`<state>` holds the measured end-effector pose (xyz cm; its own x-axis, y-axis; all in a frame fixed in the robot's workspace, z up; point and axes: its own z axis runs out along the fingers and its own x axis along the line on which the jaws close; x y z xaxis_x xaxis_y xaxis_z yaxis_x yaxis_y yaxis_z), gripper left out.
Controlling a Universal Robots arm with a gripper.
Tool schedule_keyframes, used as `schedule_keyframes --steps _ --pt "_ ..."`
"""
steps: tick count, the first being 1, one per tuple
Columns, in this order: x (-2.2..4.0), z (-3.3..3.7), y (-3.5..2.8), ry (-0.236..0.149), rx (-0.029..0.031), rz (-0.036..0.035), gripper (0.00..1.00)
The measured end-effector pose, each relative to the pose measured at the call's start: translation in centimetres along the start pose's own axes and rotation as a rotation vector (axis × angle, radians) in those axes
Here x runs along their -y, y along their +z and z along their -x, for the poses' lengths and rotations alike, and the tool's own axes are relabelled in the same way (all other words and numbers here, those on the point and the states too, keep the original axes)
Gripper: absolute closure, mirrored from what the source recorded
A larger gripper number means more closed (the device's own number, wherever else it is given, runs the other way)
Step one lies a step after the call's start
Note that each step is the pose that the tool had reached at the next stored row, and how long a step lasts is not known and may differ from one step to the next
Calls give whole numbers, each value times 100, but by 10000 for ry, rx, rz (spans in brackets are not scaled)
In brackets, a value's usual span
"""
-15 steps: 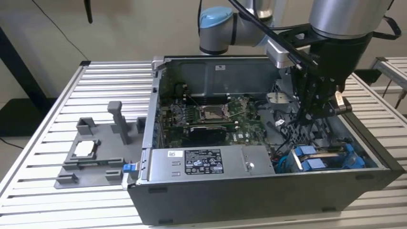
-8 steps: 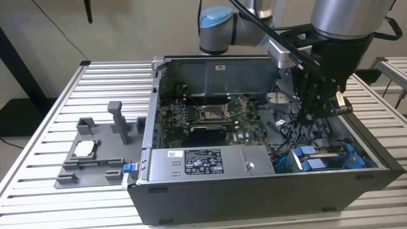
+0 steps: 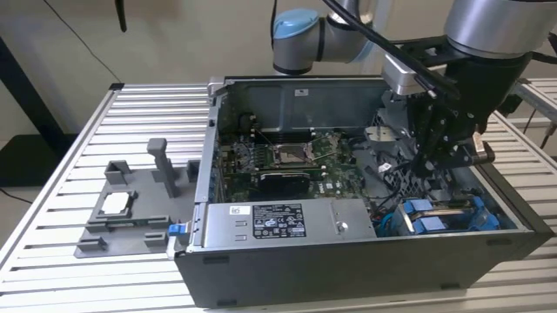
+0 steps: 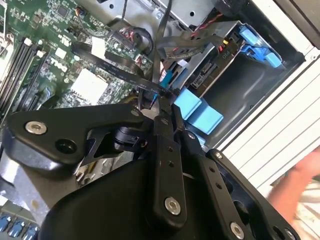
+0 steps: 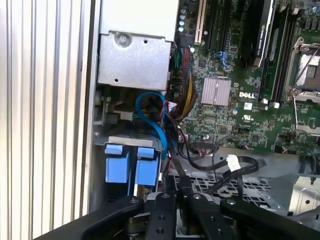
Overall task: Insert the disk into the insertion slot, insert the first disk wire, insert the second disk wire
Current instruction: 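Insert the second disk wire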
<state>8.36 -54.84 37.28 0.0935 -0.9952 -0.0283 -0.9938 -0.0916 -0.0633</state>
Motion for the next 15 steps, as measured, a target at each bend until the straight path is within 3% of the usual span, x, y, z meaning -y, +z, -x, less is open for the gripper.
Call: schedule_keyframes --steps 4,6,8,11,15 --pt "82 -56 5 11 28 319 85" --pt "122 -82 9 15 41 436 85" --pt "155 -103 11 16 50 477 85" --pt "192 -134 14 19 89 485 85" --pt "236 -184 18 25 278 474 85"
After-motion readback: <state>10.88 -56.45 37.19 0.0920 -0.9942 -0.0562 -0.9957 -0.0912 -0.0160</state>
